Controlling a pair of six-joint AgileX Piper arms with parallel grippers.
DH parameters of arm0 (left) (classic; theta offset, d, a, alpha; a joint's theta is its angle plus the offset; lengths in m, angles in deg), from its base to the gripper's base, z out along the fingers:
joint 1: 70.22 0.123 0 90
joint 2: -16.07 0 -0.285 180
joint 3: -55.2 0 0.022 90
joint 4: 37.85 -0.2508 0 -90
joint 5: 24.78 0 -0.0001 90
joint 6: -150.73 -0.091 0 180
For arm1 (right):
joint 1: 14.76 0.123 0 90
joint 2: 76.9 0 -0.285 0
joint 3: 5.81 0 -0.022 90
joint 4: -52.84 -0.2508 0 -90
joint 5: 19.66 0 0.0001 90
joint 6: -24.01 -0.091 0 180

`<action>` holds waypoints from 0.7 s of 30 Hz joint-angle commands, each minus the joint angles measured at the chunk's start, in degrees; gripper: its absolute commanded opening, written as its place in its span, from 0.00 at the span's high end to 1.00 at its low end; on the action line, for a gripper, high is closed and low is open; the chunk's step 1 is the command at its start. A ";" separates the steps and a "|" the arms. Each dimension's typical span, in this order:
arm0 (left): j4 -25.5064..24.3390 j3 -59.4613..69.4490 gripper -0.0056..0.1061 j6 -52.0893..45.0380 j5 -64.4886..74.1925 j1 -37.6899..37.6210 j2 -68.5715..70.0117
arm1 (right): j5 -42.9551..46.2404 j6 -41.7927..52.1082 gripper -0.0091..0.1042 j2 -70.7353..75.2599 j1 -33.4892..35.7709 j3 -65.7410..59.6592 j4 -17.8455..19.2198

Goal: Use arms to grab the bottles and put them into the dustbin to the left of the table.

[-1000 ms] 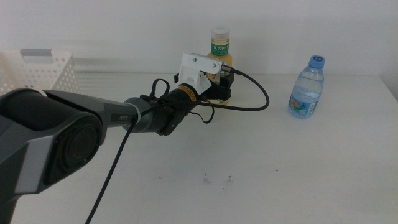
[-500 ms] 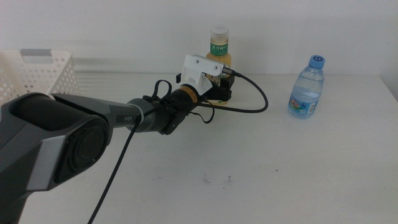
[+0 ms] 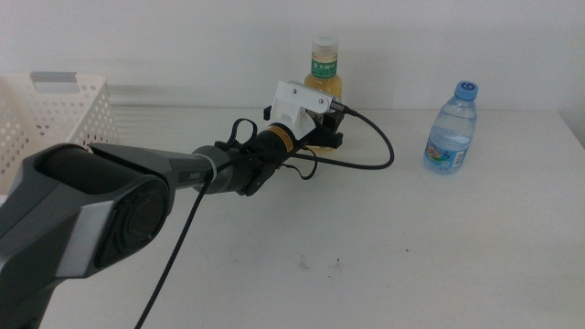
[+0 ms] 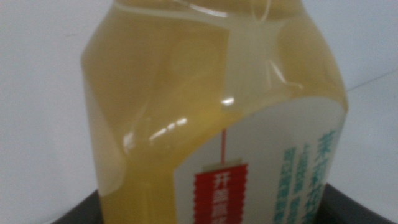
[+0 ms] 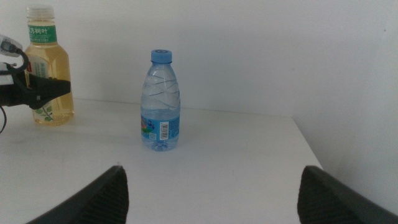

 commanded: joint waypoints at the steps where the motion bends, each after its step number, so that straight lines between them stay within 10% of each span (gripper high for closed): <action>1: -2.83 -0.23 0.97 0.74 -0.08 0.07 0.35 | 0.53 0.20 0.21 0.23 -0.20 -0.23 0.02; 21: -2.61 30.98 0.97 -0.67 11.52 4.04 36.94 | 0.53 0.20 0.21 0.23 -0.20 -0.23 0.02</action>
